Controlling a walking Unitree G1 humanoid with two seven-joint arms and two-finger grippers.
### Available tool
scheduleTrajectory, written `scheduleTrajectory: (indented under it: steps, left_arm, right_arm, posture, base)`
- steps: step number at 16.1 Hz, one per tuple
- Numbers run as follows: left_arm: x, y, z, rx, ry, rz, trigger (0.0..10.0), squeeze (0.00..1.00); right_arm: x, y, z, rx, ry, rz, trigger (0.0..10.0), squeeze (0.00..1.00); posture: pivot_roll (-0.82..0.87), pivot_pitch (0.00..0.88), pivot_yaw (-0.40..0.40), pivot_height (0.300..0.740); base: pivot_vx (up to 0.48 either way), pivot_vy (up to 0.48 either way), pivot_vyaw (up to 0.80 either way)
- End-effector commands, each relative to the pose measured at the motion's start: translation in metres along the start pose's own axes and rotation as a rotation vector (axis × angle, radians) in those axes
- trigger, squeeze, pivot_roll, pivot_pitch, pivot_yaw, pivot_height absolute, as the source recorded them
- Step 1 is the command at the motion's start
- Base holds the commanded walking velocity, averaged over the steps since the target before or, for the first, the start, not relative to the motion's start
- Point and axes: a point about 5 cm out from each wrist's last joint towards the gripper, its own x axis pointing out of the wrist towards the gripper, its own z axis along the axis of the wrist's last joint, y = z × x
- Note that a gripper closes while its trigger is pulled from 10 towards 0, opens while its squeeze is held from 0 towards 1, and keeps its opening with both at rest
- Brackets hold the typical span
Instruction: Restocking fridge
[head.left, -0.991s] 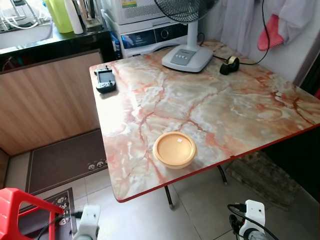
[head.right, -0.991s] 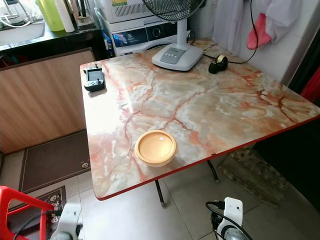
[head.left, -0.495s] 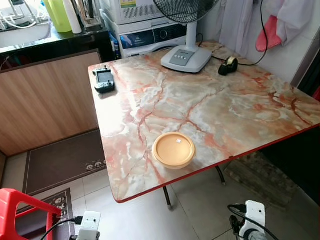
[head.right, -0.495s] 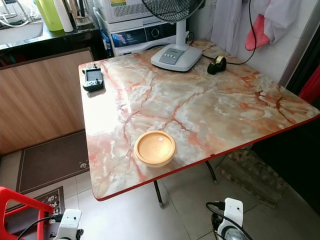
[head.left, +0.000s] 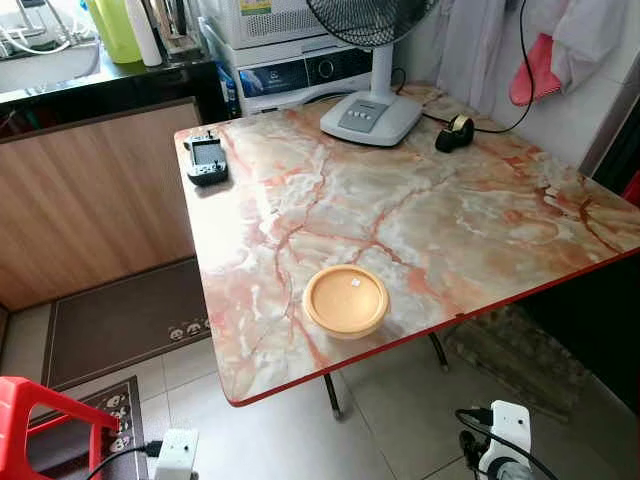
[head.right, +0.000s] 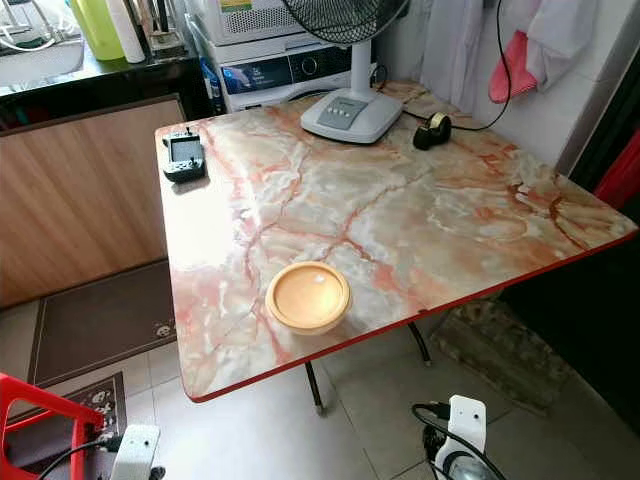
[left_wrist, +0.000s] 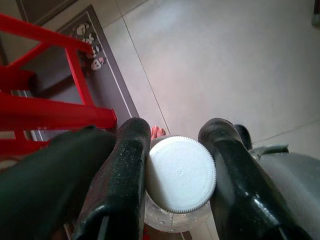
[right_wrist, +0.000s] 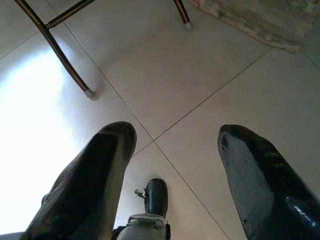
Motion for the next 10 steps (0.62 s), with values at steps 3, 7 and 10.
scheduleTrajectory:
  steps: [3, 7, 10]
  left_arm:
    - [0.0007, 0.0001, 0.0039, 0.002, -0.01, 0.004, 10.0, 0.0]
    - [0.0007, -0.0005, 0.0039, -0.001, -0.009, -0.002, 10.0, 0.0]
    - [0.0004, -0.0003, 0.0019, -0.001, -0.002, -0.004, 10.0, 0.0]
  right_arm:
    - [0.0007, 0.0013, 0.0025, 0.006, 0.003, 0.004, 10.0, 0.0]
    - [0.0006, 0.0008, 0.0026, 0.006, 0.003, 0.003, 10.0, 0.0]
    - [0.0007, 0.001, 0.0029, 0.006, 0.002, 0.004, 10.0, 0.0]
  posture:
    - [0.08, 0.0, 0.011, 0.74]
    - [0.08, 0.0, 0.009, 0.74]
    - [0.08, 0.0, 0.008, 0.74]
  base:
    - [-0.249, 0.0, 0.0]
    - [-0.266, 0.0, 0.0]
    - [-0.29, 0.0, 0.0]
